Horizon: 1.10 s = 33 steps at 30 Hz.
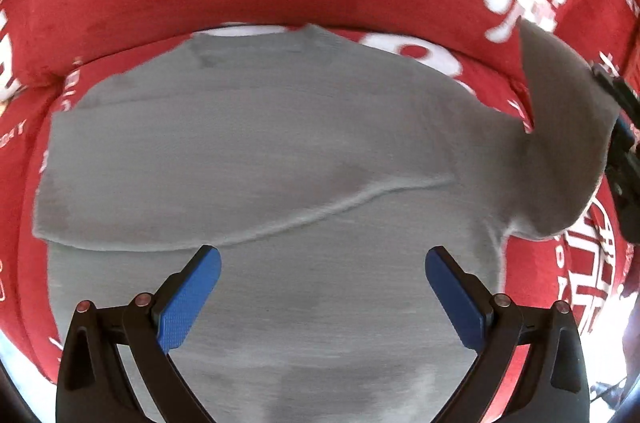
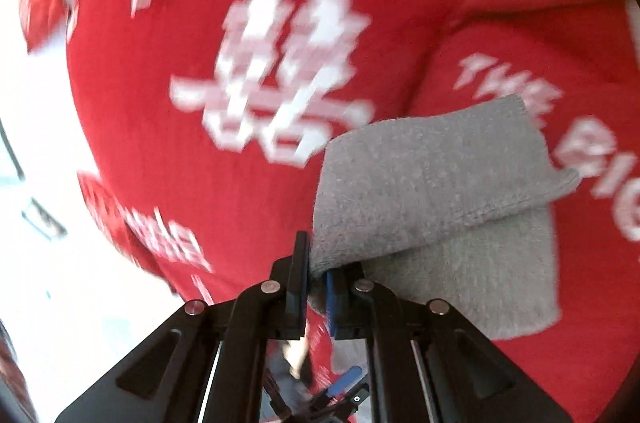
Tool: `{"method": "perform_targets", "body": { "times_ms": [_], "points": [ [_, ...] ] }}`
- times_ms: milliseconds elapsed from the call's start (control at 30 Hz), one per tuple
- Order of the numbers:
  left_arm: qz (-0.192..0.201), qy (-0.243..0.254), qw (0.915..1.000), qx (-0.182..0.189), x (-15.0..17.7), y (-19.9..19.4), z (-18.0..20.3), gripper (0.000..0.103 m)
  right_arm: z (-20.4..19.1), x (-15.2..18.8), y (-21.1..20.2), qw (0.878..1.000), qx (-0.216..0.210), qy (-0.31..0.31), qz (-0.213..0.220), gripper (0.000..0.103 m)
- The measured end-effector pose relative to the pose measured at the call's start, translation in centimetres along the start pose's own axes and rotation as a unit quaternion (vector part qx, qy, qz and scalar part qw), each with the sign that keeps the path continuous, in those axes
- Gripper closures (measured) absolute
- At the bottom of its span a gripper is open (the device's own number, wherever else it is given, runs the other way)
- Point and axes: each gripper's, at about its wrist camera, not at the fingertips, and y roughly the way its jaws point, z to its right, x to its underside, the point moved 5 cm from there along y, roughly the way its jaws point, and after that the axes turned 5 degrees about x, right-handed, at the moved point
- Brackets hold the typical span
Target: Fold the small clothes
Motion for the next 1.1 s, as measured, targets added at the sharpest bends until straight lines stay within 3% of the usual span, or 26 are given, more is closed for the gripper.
{"method": "perform_targets", "body": {
  "times_ms": [100, 233, 333, 400, 433, 467, 567, 667, 700, 767, 900, 1000, 1100],
  "points": [
    [0.016, -0.015, 0.9996, -0.016, -0.5, -0.6, -3.1, 0.0, -3.3, 3.0, 5.2, 0.993, 0.039, -0.088, -0.062, 0.095],
    [0.043, -0.032, 0.9973, -0.05, -1.3, -1.3, -7.3, 0.0, -4.3, 7.7, 12.0, 0.967, 0.127, -0.176, -0.134, 0.091],
    [0.055, -0.035, 0.9955, -0.07, -1.7, -1.4, -9.8, 0.0, -2.3, 10.1, 15.8, 0.948, 0.197, -0.19, -0.165, 0.089],
    [0.055, -0.038, 0.9949, -0.075, -2.0, -1.0, -11.5, 0.0, -0.6, 11.1, 17.0, 0.942, 0.228, -0.171, -0.179, 0.08],
    [0.051, -0.042, 0.9949, -0.076, -2.0, -0.7, -12.1, 0.0, 0.0, 11.4, 17.3, 0.944, 0.227, -0.157, -0.181, 0.063],
    [0.048, -0.045, 0.9947, -0.079, -2.1, -0.4, -12.4, 0.0, 0.2, 11.6, 17.2, 0.95, 0.214, -0.144, -0.177, 0.055],
    [0.04, -0.056, 0.9942, -0.083, -1.9, 0.2, -13.9, 0.0, 0.2, 11.4, 16.1, 0.957, 0.213, -0.127, -0.148, 0.054],
    [0.036, -0.061, 0.9945, -0.076, -1.5, 0.0, -14.2, 0.0, 0.8, 9.5, 14.4, 0.969, 0.221, -0.06, -0.088, 0.054],
    [0.035, -0.061, 0.9949, -0.073, -1.3, -0.1, -14.4, 0.0, 1.1, 9.0, 13.9, 0.974, 0.212, -0.029, -0.069, 0.056],
    [0.032, -0.057, 0.9953, -0.072, -0.9, -0.3, -14.7, 0.0, 0.7, 8.6, 13.8, 0.975, 0.214, -0.028, -0.058, 0.09],
    [0.04, -0.067, 0.9941, -0.076, -0.3, -1.3, -16.1, 0.0, -4.7, 10.8, 17.2, 0.945, 0.238, -0.205, -0.097, 0.094],
    [0.05, -0.09, 0.9913, -0.083, 0.2, -2.4, -17.7, 0.0, -8.2, 14.8, 20.8, 0.901, 0.24, -0.334, -0.139, 0.094],
    [0.06, -0.112, 0.987, -0.099, 0.7, -3.5, -19.8, 0.0, -8.8, 19.2, 23.9, 0.855, 0.242, -0.417, -0.19, 0.094]
  ]
}}
